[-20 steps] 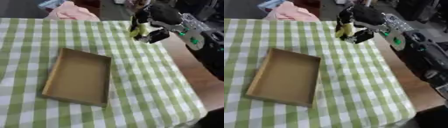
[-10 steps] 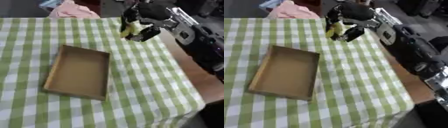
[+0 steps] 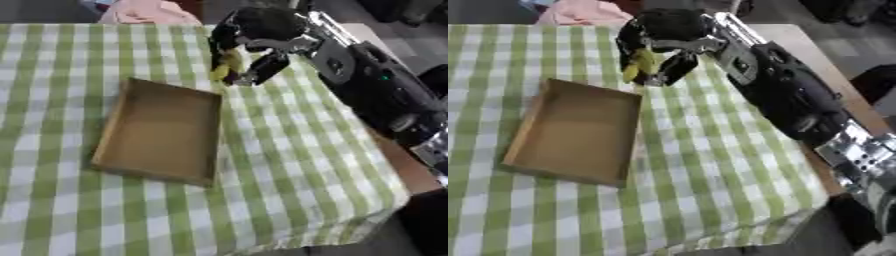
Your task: Pick up objects on the table and place them in the box.
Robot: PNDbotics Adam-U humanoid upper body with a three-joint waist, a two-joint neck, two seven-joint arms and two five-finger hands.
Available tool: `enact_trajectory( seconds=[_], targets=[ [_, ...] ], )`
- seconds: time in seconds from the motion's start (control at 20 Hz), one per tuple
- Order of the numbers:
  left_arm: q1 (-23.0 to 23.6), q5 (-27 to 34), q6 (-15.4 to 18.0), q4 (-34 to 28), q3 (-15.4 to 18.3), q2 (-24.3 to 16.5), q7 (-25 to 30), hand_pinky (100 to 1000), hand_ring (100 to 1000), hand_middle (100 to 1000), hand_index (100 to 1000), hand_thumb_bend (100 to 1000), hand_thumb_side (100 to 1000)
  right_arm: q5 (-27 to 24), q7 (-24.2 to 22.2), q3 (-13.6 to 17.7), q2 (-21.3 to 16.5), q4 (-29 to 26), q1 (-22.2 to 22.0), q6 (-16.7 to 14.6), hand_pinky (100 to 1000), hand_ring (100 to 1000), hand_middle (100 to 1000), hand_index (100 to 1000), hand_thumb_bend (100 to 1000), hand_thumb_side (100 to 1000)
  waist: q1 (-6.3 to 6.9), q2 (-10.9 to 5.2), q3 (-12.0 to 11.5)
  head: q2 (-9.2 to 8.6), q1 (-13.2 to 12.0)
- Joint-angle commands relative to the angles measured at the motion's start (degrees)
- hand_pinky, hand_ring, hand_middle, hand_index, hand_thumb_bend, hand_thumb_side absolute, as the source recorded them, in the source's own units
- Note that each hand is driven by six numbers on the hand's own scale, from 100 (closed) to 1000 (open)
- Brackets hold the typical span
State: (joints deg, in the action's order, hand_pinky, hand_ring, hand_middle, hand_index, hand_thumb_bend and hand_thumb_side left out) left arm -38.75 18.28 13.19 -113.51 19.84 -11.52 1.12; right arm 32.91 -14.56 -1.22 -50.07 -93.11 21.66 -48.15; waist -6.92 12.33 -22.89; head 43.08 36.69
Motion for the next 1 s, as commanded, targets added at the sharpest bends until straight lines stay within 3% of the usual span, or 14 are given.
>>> enact_trajectory(
  seconds=[0.05,0.4,1.0],
  targets=[
    [-1.25,-0.07,0.21,-1.08,-0.26,-1.21,-0.18,603,750,758,610,149,519,3.07,0.37,-0.13,-0.36,-1.62,1.58,1.13,394,528,487,611,100,100,0.22,-0.64,-0.59,-0.68,0.57],
    [-2.58,0.57,0.30,-1.08,0.08,-0.71,0.61,603,752,760,606,136,535,11.31,2.18,-1.56,2.26,0.01,4.68,3.99,398,538,489,612,100,100,-0.61,1.31,-3.72,-3.39,0.08],
    [-3.32,1.02,-0.20,-1.08,-0.57,0.62,0.57,688,751,759,612,153,526,21.70,3.76,-3.97,7.56,5.12,6.01,8.84,404,556,497,618,100,100,-0.76,0.86,-4.90,-2.11,1.28]
  ],
)
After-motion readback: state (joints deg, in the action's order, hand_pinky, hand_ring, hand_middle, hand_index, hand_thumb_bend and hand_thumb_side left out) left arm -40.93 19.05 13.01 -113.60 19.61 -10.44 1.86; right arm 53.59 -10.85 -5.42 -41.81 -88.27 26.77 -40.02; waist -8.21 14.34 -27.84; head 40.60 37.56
